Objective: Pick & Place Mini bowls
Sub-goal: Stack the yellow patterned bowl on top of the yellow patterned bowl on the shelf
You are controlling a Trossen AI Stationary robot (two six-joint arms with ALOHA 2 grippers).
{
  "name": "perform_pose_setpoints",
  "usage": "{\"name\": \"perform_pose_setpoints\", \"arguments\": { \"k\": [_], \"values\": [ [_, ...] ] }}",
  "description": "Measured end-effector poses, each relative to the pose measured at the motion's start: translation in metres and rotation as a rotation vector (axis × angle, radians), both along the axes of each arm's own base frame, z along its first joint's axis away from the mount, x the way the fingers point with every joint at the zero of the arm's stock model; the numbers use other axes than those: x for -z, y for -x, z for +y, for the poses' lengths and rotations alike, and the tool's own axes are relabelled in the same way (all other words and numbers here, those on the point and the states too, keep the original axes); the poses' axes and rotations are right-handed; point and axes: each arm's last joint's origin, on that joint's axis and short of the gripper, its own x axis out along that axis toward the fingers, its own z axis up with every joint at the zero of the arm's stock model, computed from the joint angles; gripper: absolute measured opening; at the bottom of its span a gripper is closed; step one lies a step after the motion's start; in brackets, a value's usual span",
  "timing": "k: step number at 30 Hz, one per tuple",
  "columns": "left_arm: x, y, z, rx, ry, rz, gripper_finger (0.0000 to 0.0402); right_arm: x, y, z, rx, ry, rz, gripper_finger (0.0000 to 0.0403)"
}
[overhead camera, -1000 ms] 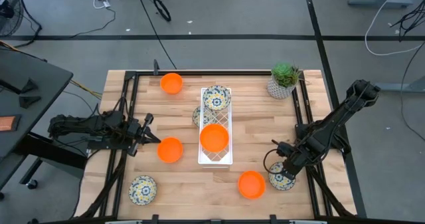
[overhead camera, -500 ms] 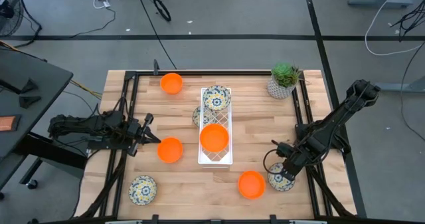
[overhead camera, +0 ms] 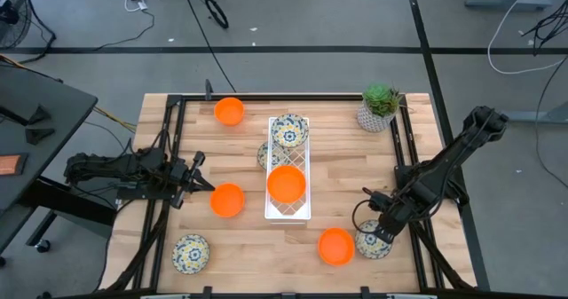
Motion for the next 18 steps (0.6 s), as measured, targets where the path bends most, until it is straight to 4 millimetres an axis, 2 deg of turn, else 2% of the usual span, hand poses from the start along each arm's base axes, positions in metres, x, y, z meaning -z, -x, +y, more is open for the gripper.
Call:
{"name": "perform_pose_setpoints", "arguments": {
  "k": [7, 15, 18],
  "values": [
    [0.000, 0.000, 0.000, 0.000, 0.000, 0.000, 0.0014, -0.015, 0.002, -0.003, 0.010, 0.031, -0.020, 0.0001],
    [0.000, 0.000, 0.000, 0.000, 0.000, 0.000, 0.0014, -0.024, 0.008, -0.009, 0.011, 0.020, -0.044, 0.0001],
    [0.000, 0.000, 0.000, 0.000, 0.000, 0.000, 0.0014, -0.035, 0.009, -0.012, 0.029, 0.022, -0.065, 0.0001]
  ]
}}
